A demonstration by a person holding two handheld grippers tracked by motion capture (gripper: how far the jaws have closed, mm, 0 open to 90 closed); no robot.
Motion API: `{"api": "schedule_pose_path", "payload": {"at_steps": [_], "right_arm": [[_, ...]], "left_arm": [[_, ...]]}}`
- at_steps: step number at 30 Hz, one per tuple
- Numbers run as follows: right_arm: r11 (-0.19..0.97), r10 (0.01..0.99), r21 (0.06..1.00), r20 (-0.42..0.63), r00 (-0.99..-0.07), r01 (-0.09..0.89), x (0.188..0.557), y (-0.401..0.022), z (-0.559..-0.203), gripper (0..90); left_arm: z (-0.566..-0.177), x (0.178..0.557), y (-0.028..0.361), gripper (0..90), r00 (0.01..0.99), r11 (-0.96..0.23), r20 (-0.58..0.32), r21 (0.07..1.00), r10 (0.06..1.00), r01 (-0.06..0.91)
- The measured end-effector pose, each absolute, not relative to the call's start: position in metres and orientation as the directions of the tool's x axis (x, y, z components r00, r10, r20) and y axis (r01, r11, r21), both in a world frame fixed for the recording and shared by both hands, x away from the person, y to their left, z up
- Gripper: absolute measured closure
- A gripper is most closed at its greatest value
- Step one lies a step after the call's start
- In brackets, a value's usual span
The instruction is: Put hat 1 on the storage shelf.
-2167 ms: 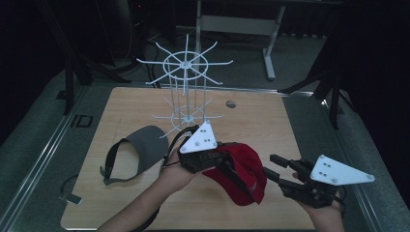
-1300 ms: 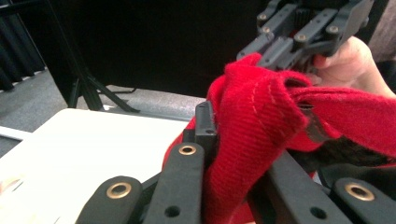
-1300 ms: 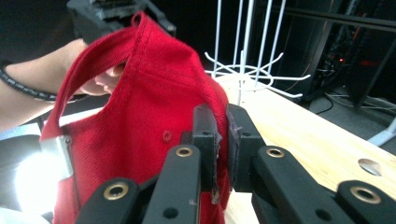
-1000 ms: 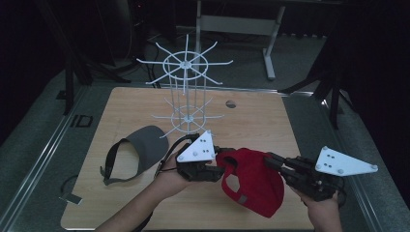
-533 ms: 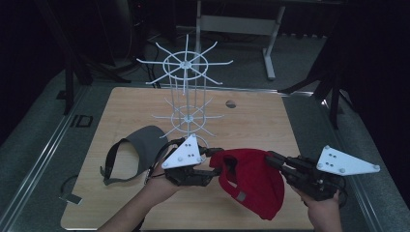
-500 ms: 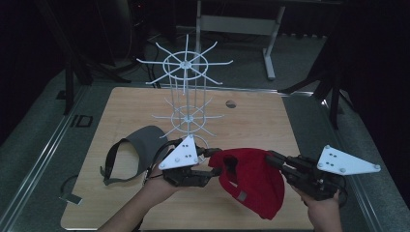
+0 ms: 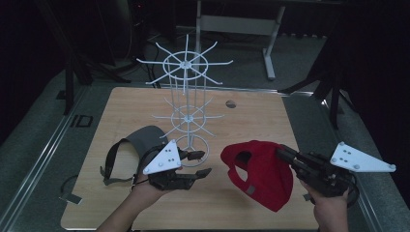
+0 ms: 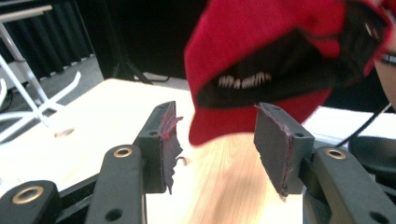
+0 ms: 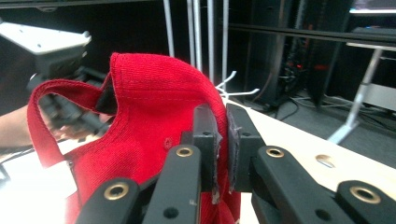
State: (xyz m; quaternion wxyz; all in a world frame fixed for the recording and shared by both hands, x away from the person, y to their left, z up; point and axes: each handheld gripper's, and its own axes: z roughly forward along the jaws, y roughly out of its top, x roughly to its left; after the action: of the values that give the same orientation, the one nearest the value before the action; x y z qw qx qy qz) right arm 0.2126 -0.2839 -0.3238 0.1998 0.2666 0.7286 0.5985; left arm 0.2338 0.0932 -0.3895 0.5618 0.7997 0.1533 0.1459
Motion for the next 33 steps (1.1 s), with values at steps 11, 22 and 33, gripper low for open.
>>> {"api": "schedule_pose_path", "payload": {"at_steps": [11,22,33], "right_arm": [[0.099,0.681,0.982,0.053,-0.731,0.163,0.225,-0.296,-0.318,83.7],[0.078,0.712,0.981,0.071,-0.698,0.18,0.241,-0.299,-0.311,83.7],[0.066,0.756,0.986,0.05,-0.653,0.153,0.264,-0.3,-0.289,83.7]], "left_arm": [[-0.446,0.229,0.111,39.8,0.899,-0.314,-0.035,0.931,0.437,0.189],[-0.501,0.229,0.136,13.8,0.825,-0.318,-0.063,0.904,0.562,0.286],[-0.528,0.229,0.156,9.0,0.766,-0.289,-0.091,0.893,0.636,0.346]]}}
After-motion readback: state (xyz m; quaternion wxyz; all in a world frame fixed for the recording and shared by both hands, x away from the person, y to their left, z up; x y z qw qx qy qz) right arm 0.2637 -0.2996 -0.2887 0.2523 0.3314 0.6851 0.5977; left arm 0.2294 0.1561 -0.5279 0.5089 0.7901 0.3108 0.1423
